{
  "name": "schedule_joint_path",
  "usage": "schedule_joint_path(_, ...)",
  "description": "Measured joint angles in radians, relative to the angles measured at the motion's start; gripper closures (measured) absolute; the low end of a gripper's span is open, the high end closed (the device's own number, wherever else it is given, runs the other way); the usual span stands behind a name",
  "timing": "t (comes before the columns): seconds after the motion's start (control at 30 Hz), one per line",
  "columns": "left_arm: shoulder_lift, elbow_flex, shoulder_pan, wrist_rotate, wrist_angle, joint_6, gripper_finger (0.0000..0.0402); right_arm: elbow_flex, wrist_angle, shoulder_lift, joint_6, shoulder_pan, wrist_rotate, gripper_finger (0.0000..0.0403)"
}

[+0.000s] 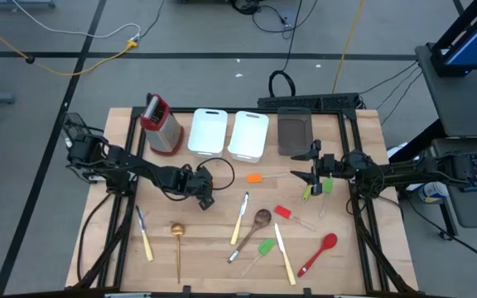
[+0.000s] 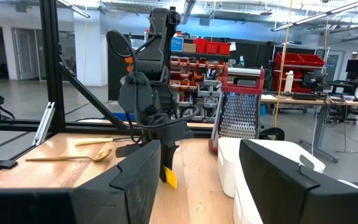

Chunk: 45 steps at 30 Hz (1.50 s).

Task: Pick & Place Kitchen Items
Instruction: Put the yellow spatula into the left white bin

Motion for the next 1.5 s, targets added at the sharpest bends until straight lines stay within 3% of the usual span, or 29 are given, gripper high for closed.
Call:
schedule_joint_path(0.27, -0.077, -0.007, 0.003, -0.039, 0.036, 0.031, 0.0382, 0.000, -0.001, 0.000, -0.008, 0.000, 0.000, 0.0190)
schedule_joint_path(0.7, -0.297, -0.003, 0.020, -0.222, 0.198, 0.149, 0.0388, 0.000, -0.009, 0.000, -0.008, 0.000, 0.000, 0.0190)
schedule_joint_path(1.0, -0.350, 0.000, 0.113, -0.217, 0.427, 0.310, 0.0380, 0.000, -0.030, 0.009, -0.008, 0.000, 0.000, 0.0190)
schedule_joint_path(1.5, -0.350, -0.002, 0.323, -0.181, 0.553, 0.484, 0.0388, 0.000, -0.043, 0.018, -0.008, 0.000, 0.000, 0.0190)
